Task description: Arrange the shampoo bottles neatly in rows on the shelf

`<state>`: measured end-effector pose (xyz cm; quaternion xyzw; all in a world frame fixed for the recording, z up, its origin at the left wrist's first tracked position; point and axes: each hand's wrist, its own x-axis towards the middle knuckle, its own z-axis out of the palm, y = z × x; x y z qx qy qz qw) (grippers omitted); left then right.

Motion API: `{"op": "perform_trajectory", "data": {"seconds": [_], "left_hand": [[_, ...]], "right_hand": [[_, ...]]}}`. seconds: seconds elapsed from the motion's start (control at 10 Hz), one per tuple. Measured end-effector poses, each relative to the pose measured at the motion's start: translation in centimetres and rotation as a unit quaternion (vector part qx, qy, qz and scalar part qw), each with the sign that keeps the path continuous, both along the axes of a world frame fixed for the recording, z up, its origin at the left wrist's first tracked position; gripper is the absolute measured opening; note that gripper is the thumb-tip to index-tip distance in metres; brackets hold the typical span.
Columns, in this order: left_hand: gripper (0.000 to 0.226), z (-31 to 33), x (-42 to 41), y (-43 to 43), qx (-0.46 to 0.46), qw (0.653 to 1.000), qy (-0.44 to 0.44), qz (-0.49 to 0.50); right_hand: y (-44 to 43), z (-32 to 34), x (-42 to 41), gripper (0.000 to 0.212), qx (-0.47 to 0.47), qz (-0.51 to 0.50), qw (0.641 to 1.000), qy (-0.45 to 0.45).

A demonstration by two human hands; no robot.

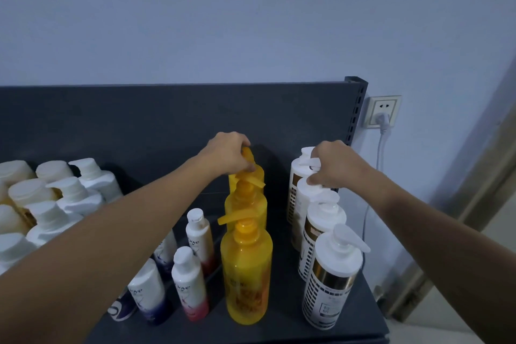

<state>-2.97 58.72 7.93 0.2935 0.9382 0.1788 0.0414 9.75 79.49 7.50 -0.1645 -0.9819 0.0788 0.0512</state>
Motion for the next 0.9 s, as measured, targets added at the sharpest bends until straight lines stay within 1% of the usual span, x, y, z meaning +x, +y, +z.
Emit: {"op": "perform_trajectory", "data": {"seconds": [0.1, 0.2, 0.3, 0.4, 0.5, 0.6, 0.7, 0.8, 0.9], "left_hand": [[0.064, -0.6, -0.7, 0.6, 0.011, 1.0, 0.009, 0.007], [0.048, -1.1, -1.2, 1.0, 0.029, 0.999, 0.021, 0.014], [0.045, -1.1, -1.4, 1.2, 0.036, 0.999, 0.028, 0.016], [0.045, -1.4, -1.6, 1.0, 0.05, 0.998, 0.028, 0.017], [0.045, -1.5, -1.5, 1.0, 0.052, 0.998, 0.04, 0.012], [0.047, -1.8, -1.4, 0.9, 0.053, 0.998, 0.042, 0.007], [0.056, -1.7, -1.3, 0.5, 0.044, 0.999, 0.026, -0.008], [0.067, -1.6, -1.1, -0.3, 0.061, 0.998, -0.016, -0.01], [0.062, -0.9, -0.7, -1.7, 0.07, 0.997, -0.015, 0.004]], "right_hand": [[0.4, -0.3, -0.1, 0.052, 0.003, 0.006, 1.0, 0.005], [0.7, -0.7, -0.3, 0.044, 0.013, 0.004, 1.0, 0.009], [0.9, -0.8, -0.5, 0.03, 0.02, 0.009, 1.0, 0.013], [1.2, -0.8, -0.9, 0.028, 0.016, 0.011, 1.0, 0.014], [1.2, -1.0, -1.0, 0.038, 0.014, 0.005, 1.0, 0.011], [1.3, -1.3, -0.9, 0.029, 0.017, 0.005, 1.0, 0.015], [1.3, -1.3, -0.8, 0.029, 0.006, 0.012, 1.0, 0.017], [1.3, -1.5, -0.5, 0.049, 0.001, 0.016, 1.0, 0.003], [0.4, -1.2, -0.5, 0.057, 0.033, 0.01, 0.999, 0.013]]}}
